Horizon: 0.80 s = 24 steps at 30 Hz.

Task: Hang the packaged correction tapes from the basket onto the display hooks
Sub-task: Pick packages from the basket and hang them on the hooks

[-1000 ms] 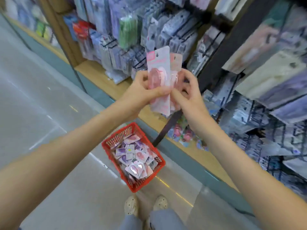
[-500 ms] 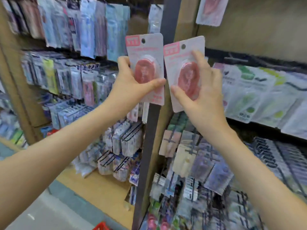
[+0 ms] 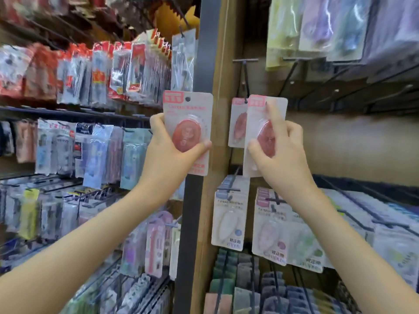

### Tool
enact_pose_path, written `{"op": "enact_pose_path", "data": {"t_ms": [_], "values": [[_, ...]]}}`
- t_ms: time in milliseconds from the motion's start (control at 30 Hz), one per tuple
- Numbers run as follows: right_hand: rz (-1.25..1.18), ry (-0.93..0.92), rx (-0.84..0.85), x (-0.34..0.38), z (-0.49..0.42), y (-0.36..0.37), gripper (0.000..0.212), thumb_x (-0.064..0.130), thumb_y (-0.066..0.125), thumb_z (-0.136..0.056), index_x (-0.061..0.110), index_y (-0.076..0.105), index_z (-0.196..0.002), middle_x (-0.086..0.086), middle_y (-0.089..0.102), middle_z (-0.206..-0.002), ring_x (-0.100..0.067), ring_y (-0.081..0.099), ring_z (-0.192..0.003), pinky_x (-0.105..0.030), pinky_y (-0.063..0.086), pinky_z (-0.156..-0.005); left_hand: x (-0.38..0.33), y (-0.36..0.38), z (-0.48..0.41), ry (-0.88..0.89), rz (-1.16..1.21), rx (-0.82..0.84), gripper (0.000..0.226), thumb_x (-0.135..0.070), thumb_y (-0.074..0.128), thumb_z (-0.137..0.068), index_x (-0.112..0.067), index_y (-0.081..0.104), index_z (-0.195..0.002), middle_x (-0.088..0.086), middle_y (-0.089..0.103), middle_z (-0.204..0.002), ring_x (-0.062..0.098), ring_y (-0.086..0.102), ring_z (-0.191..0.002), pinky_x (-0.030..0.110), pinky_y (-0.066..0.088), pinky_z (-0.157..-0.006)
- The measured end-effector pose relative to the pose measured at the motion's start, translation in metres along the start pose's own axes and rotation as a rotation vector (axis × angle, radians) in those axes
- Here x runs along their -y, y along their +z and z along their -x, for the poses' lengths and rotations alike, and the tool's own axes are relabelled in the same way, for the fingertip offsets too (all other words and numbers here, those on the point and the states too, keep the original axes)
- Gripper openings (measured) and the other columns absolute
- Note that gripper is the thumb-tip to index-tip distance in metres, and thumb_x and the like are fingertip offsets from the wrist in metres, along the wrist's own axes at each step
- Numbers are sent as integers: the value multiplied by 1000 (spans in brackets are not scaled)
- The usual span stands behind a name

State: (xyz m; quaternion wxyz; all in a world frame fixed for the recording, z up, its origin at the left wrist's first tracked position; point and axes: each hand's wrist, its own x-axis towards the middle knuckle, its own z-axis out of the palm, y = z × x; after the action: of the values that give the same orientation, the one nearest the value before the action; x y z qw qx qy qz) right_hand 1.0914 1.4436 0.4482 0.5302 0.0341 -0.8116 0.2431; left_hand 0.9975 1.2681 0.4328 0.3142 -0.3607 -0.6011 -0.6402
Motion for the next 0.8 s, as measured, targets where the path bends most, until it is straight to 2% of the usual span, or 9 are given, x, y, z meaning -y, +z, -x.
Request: {"op": "enact_pose_path", "data": {"t_ms": [133,267,500,600,700,800], "values": [[84,11,53,-6,-26,2,70,32,53,-95,46,10,-148,5,22,-125,-10,40,-105,-19,37,-90,-6,14,-18,63,9,9,66,-31,79,-75,-27,31,-120,-11,51,-117,1,57,-102,11,54,-70],[155,-33,64,-6,-46,10,67,34,51,-96,44,12,-149,4,23,-122,-11,40,-101,-26,44,-92,-4,26,-30,87,-2,-31,64,-32,80,-74,-27,31,-116,-8,52,-117,4,58,-103,20,55,-74],[150,-99,37,-2,-70,23,66,33,53,-96,43,14,-148,8,20,-121,-8,38,-101,-20,42,-86,2,26,-34,75,0,-41,65,-30,79,-76,-28,29,-117,-10,51,-116,3,58,-98,14,52,-66],[254,-121,31,-1,-72,22,65,38,50,-96,43,13,-149,4,25,-126,-13,44,-102,-25,47,-83,4,23,-30,66,-5,-36,67,-29,79,-76,-32,27,-119,-12,49,-116,3,57,-102,16,53,-70],[358,-122,42,0,-73,15,64,41,46,-96,44,11,-149,-3,31,-128,-22,51,-101,-36,54,-82,5,20,-29,55,8,-42,68,-29,78,-77,-32,26,-120,-12,48,-117,5,56,-103,19,55,-73],[426,-145,68,-1,-73,8,63,43,45,-96,44,11,-149,-1,34,-125,-20,51,-96,-29,51,-73,5,19,-31,60,5,-72,67,-30,79,-76,-31,28,-119,-17,49,-110,2,57,-99,18,54,-71]]}}
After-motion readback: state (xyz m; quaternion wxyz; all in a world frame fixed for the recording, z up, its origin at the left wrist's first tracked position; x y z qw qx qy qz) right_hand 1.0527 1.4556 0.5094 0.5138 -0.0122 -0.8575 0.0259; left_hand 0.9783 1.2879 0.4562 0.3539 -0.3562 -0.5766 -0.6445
